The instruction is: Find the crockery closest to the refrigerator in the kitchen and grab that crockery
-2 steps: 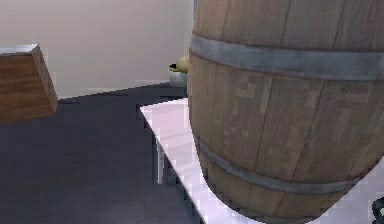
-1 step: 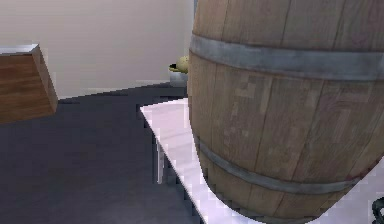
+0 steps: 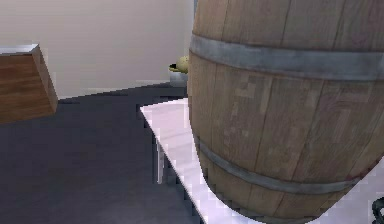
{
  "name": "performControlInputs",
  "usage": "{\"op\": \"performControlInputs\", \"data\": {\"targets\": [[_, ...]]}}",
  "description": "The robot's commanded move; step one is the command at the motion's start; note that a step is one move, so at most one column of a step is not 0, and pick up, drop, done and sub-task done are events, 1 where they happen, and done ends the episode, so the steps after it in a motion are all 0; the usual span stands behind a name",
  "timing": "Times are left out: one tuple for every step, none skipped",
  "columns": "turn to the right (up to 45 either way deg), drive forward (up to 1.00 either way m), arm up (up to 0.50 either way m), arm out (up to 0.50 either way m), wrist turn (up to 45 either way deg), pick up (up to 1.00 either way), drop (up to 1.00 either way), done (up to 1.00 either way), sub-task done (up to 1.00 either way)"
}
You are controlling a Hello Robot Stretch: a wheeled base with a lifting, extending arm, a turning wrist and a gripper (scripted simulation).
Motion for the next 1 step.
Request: {"op": "performControlInputs", "data": {"targets": [[0.0,0.0,0.0,0.0,45.0,0.0,0.0,0.0,0.0]]}}
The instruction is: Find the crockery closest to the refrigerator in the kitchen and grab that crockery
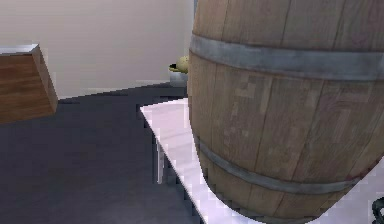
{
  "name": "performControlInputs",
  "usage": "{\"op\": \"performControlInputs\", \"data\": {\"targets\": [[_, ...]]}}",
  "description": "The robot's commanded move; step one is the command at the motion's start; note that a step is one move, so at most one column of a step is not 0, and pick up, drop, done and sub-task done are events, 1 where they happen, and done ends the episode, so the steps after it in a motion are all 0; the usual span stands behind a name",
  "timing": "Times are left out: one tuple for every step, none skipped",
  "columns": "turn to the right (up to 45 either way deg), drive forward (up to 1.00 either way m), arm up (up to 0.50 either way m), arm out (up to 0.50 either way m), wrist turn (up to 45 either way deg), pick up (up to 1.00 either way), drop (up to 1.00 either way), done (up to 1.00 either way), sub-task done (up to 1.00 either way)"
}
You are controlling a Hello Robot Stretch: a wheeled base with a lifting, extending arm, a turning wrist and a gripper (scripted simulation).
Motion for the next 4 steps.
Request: {"op": "performControlInputs", "data": {"targets": [[0.0,0.0,0.0,0.0,45.0,0.0,0.0,0.0,0.0],[0.0,0.0,0.0,0.0,45.0,0.0,0.0,0.0,0.0],[0.0,0.0,0.0,0.0,21.0,0.0,0.0,0.0,0.0],[0.0,0.0,-0.28,0.0,0.0,0.0,0.0,0.0,0.0]]}}
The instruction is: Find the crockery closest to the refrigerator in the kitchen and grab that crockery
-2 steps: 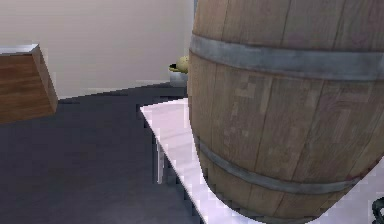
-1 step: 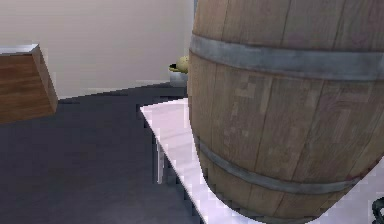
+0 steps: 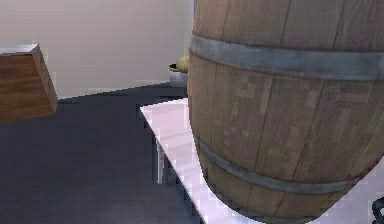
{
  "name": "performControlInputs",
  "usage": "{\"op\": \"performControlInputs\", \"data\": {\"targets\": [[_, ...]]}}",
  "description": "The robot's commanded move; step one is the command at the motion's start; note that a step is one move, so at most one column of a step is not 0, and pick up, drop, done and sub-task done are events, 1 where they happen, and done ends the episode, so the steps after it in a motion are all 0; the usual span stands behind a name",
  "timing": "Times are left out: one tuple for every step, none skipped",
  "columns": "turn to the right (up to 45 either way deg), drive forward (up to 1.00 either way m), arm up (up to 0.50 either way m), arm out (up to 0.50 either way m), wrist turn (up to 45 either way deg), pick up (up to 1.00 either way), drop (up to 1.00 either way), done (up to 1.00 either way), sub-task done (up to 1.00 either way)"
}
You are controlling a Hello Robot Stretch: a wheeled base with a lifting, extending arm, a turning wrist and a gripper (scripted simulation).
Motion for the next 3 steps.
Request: {"op": "performControlInputs", "data": {"targets": [[0.0,0.0,0.0,0.0,0.0,1.0,0.0,0.0,0.0],[0.0,0.0,0.1,0.0,0.0,0.0,0.0,0.0,0.0],[0.0,0.0,0.0,0.0,0.0,0.0,0.0,1.0,0.0]]}}
